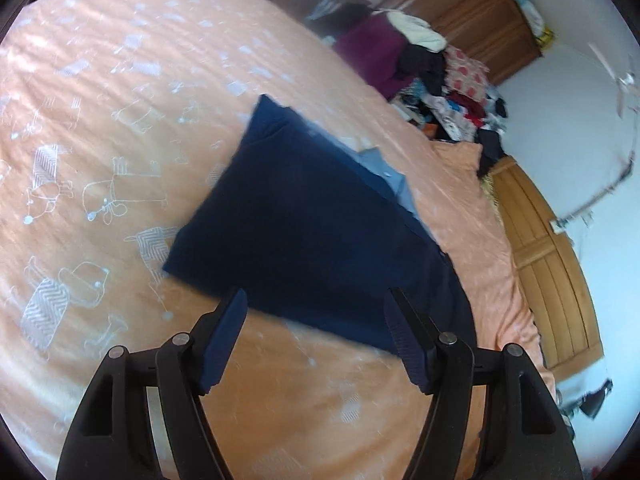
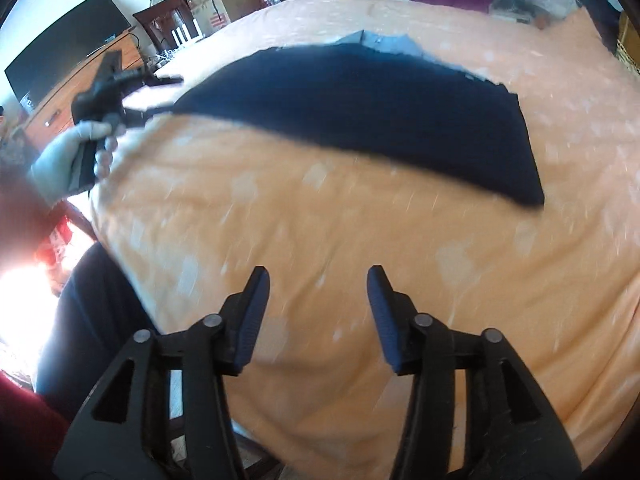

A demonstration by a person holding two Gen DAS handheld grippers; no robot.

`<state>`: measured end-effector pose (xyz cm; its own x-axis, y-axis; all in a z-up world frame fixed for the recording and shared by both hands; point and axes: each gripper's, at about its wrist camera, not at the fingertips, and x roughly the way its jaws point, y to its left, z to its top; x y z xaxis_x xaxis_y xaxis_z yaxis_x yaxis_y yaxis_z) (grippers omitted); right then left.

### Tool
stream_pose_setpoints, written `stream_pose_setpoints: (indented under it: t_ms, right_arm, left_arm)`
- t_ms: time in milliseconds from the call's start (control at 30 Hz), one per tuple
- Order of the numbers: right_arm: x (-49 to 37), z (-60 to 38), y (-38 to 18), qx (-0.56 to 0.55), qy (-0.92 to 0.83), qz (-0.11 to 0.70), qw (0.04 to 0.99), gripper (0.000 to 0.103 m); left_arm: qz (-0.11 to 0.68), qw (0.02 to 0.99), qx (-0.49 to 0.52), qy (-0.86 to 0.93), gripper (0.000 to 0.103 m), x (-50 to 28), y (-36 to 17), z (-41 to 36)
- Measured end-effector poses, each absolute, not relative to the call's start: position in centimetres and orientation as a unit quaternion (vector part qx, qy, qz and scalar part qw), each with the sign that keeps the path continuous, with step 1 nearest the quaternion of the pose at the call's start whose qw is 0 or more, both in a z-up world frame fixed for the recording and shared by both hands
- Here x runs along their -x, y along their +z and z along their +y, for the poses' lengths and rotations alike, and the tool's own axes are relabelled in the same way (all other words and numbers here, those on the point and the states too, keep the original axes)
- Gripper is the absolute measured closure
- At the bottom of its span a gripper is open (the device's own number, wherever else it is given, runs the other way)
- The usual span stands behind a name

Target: Fold small clothes

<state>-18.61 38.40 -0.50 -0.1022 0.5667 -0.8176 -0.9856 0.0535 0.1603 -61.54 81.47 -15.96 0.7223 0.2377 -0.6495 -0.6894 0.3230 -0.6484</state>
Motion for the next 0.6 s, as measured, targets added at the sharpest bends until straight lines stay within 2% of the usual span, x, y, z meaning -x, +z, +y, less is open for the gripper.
stream_pose_setpoints:
  t_ms: [67,267,600]
  right_arm:
    - [18.0,40.0,-0.1,0.257,0.637,0.386,0.615,0.052]
    - [18.8,41.9,-0.2,0.243,0.644,0.38,0.618,0.046]
    - [19.9,42.3,-1.0,0.231,0.649,0.388,0.612,0.044]
  left_arm:
    - [0.245,0.757,0.512,0.322,0.032,61.2,-17.4,82.2]
    - [0.228,0.744,0.531,0.335,0.032,61.4,-18.5,80.9]
    - [0.165,0.739,0.546,0.358,0.029,59.6,-19.5,83.7]
